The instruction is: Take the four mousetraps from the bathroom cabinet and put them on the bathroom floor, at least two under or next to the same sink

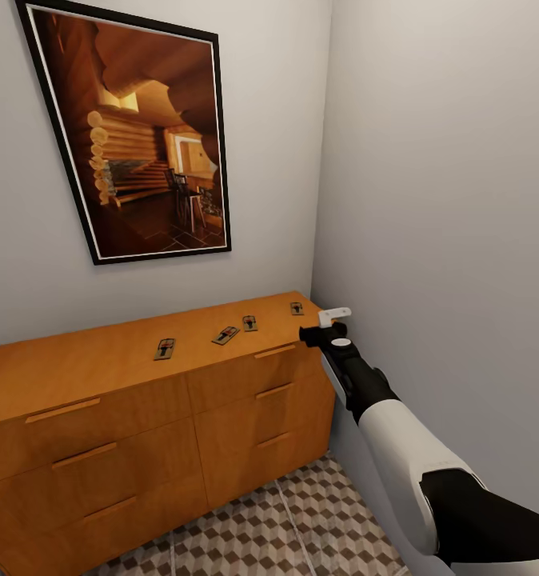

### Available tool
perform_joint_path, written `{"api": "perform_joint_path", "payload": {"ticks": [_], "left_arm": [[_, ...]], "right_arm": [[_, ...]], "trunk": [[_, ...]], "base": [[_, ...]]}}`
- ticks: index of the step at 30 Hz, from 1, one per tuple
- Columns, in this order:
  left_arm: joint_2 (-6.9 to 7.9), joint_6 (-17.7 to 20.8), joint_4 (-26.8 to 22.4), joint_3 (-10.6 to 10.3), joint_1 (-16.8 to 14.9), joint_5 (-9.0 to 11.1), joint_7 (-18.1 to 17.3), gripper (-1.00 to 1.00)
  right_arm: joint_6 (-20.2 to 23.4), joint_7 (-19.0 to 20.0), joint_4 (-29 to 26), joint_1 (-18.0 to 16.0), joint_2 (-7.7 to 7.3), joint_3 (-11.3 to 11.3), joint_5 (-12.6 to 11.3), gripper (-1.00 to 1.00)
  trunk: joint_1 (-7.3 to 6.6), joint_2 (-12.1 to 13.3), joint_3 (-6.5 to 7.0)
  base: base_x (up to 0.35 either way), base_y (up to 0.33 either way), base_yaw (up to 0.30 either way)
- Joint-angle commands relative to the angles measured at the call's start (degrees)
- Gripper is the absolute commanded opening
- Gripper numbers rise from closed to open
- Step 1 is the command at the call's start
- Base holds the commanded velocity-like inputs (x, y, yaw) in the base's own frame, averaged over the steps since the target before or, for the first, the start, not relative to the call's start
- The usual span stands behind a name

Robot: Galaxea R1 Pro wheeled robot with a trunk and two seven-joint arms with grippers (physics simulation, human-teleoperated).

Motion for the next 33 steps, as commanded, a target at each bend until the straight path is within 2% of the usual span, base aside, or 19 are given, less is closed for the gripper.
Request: {"api": "perform_joint_path", "payload": {"ticks": [1, 33], "left_arm": [[0.01, -0.39, 0.23, -0.20, -0.09, -0.07, 0.00, 1.00], [0.08, -0.40, 0.23, -0.20, -0.06, -0.07, 0.00, 1.00]], "right_arm": [[0.34, -0.19, -0.08, -0.04, 0.00, 0.13, 0.45, 1.00], [-0.48, 0.56, -0.10, -0.03, 0.00, 0.09, -1.70, 1.00]], "trunk": [[0.00, -0.04, -0.06], [0.00, -0.04, -0.06]], "base": [[0.000, 0.000, 0.000], [0.000, 0.000, 0.000]]}}
